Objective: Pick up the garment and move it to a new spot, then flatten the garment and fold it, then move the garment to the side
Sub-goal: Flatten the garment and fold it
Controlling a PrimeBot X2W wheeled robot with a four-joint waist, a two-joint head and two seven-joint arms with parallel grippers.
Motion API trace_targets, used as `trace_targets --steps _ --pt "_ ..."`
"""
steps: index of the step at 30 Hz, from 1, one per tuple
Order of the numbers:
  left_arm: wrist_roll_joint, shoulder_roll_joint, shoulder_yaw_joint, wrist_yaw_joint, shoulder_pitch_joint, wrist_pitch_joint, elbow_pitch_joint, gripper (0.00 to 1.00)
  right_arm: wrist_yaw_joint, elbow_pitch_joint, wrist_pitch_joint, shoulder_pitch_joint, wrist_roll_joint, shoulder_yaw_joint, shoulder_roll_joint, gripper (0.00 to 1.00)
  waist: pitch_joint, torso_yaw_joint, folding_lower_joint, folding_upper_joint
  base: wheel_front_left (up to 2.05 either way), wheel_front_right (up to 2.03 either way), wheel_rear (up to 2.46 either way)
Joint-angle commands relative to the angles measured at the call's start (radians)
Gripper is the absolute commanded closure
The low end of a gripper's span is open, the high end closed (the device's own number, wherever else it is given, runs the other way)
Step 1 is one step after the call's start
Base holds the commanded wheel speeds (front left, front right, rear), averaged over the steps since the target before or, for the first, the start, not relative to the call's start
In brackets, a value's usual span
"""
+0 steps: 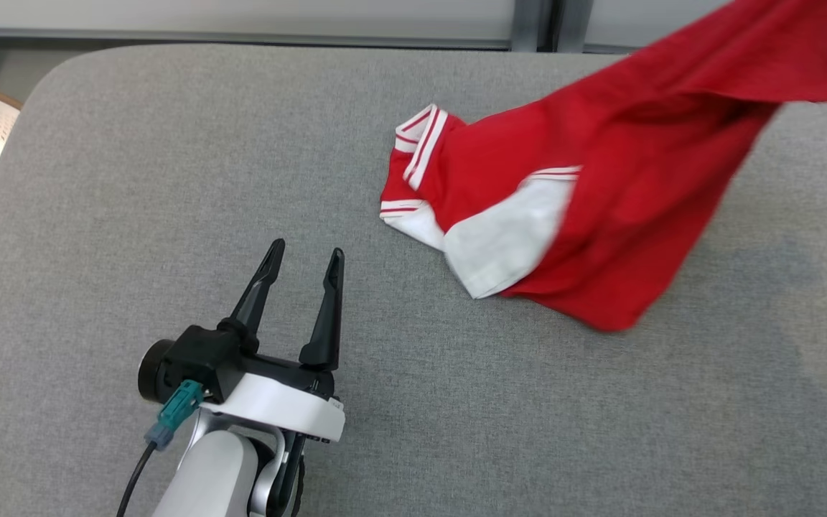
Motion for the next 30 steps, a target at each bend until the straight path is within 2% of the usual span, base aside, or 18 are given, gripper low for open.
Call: trace_targets --steps 1,7,11,12,13,17,21,22,30 --pt "0.006 0.003 0.0 -0.001 -0.018 -0.001 0.0 0.0 0.0 0.01 -0.004 0.014 -0.007 0.0 -0.012 1.0 0.015 0.004 0.0 -0.0001 0.0 0.0 0.0" --pt "0.002 0.003 -0.026 -0.005 -0.048 -0.001 0.005 0.0 0.0 0.231 -0.018 0.005 -0.111 0.031 -0.156 1.0 0.074 0.016 0.0 -0.0001 0.0 0.0 0.0" --pt "0.006 0.004 -0.04 -0.003 -0.071 -0.002 0.008 0.0 0.0 0.416 -0.024 -0.044 -0.183 0.011 -0.168 0.98 0.109 0.02 0.0 -0.0001 0.0 0.0 0.0" --pt "0.006 0.004 -0.042 -0.002 -0.076 -0.001 0.008 0.0 0.0 0.461 -0.03 -0.059 -0.208 0.006 -0.164 0.26 0.115 0.02 0.0 -0.0001 0.0 0.0 0.0" --pt "0.007 0.003 -0.045 -0.001 -0.081 -0.001 0.008 0.0 0.0 0.505 -0.037 -0.073 -0.239 0.002 -0.161 0.0 0.121 0.021 0.0 -0.0001 0.0 0.0 0.0" --pt "0.006 0.004 -0.046 0.006 -0.098 -0.001 0.015 0.0 0.0 0.635 -0.078 -0.129 -0.31 -0.023 -0.095 0.0 0.126 0.016 0.0 -0.0001 0.0 0.0 0.0" --pt "0.009 0.003 -0.037 0.003 -0.093 -0.001 0.028 0.0 0.0 0.673 -0.137 -0.127 -0.344 0.008 -0.02 0.0 0.092 0.001 0.0 -0.0001 0.0 0.0 0.0" --pt "0.01 0.004 -0.027 0.0 -0.081 -0.001 0.032 0.0 0.0 0.655 -0.174 -0.107 -0.334 0.031 0.022 0.0 0.066 -0.008 0.0 -0.0001 0.0 0.0 0.0" --pt "0.022 0.004 0.012 -0.008 -0.02 -0.002 0.03 0.0 0.0 0.45 -0.242 0.045 -0.318 0.098 0.133 0.0 -0.05 -0.04 0.0 -0.0001 0.0 0.0 0.0"
